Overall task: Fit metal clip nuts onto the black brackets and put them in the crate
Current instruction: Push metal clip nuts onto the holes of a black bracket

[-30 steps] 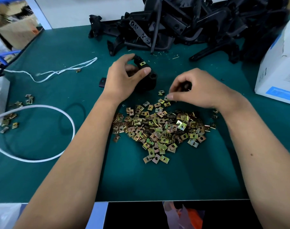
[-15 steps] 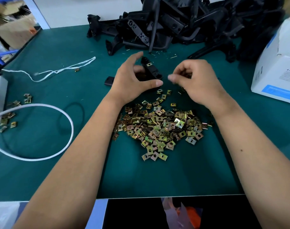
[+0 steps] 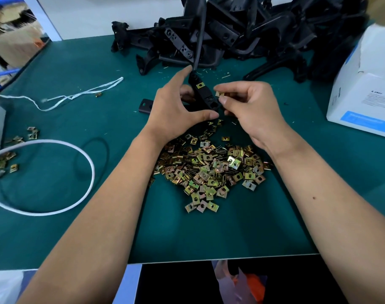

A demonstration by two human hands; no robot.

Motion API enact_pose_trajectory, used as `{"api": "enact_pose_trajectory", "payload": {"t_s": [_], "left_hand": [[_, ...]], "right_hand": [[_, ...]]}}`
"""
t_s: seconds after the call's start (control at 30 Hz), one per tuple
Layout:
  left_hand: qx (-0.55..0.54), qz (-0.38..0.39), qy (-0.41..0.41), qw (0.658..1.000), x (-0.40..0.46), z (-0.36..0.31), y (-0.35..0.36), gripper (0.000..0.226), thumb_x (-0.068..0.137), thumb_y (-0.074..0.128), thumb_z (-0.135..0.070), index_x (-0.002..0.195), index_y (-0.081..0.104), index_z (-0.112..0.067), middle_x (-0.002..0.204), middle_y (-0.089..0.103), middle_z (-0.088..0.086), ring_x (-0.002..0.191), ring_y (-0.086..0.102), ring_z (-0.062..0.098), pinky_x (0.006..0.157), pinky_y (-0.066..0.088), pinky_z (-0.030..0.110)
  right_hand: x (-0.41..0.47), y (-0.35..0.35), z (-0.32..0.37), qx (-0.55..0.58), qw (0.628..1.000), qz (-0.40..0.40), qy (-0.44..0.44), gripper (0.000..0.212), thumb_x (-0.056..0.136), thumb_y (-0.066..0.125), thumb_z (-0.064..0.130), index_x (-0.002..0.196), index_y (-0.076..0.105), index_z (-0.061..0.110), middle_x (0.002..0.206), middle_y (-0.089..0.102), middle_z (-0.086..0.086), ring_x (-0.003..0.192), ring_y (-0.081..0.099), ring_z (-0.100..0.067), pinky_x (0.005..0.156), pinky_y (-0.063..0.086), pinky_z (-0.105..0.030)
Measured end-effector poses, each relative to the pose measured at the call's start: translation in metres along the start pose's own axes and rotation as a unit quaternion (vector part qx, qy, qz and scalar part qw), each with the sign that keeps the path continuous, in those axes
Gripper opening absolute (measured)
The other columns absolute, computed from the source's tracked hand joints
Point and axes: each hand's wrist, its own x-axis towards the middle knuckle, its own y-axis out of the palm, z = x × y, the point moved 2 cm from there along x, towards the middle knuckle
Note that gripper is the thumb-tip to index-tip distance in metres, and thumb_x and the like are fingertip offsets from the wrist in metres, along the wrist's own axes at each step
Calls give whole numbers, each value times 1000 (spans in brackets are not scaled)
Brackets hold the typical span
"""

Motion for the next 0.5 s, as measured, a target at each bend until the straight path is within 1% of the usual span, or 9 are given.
{"api": "enact_pose_trajectory", "payload": {"t_s": [0.1,0.2,0.33,0.4,0.5], "left_hand": [[21,-9,19,1000,0,-1,-2,119,63,94,-51,158,34,-12,102,73,-15,104,66,-4,96,42,6],[43,-18,35,998,0,-2,-4,119,62,93,-54,158,35,-15,98,70,-19,102,65,-4,97,45,10],[62,-33,44,997,0,-1,-4,119,60,92,-57,157,36,-17,90,63,-30,96,59,-18,92,42,4],[66,-35,45,996,1,0,-4,118,61,92,-56,158,36,-17,90,62,-31,96,58,-20,94,42,4],[68,-38,47,996,1,0,-4,118,62,93,-54,158,36,-17,90,61,-33,97,57,-21,95,40,4]], "right_hand": [[-1,0,1,12,1000,-6,0,26,91,72,3,106,80,22,91,78,3,71,66,-4,68,54,-19],[-2,-2,1,31,999,-11,10,23,89,74,4,106,79,19,87,77,-2,70,66,-11,66,54,-22],[-3,0,3,56,998,-30,20,8,94,71,11,94,78,15,74,74,2,64,64,-10,61,53,-23],[-3,2,3,70,996,-36,33,13,97,68,14,88,76,14,72,72,4,65,65,-10,59,53,-23],[-3,3,3,102,992,-46,64,17,98,66,12,82,73,12,76,74,2,72,71,-12,60,56,-24]]}}
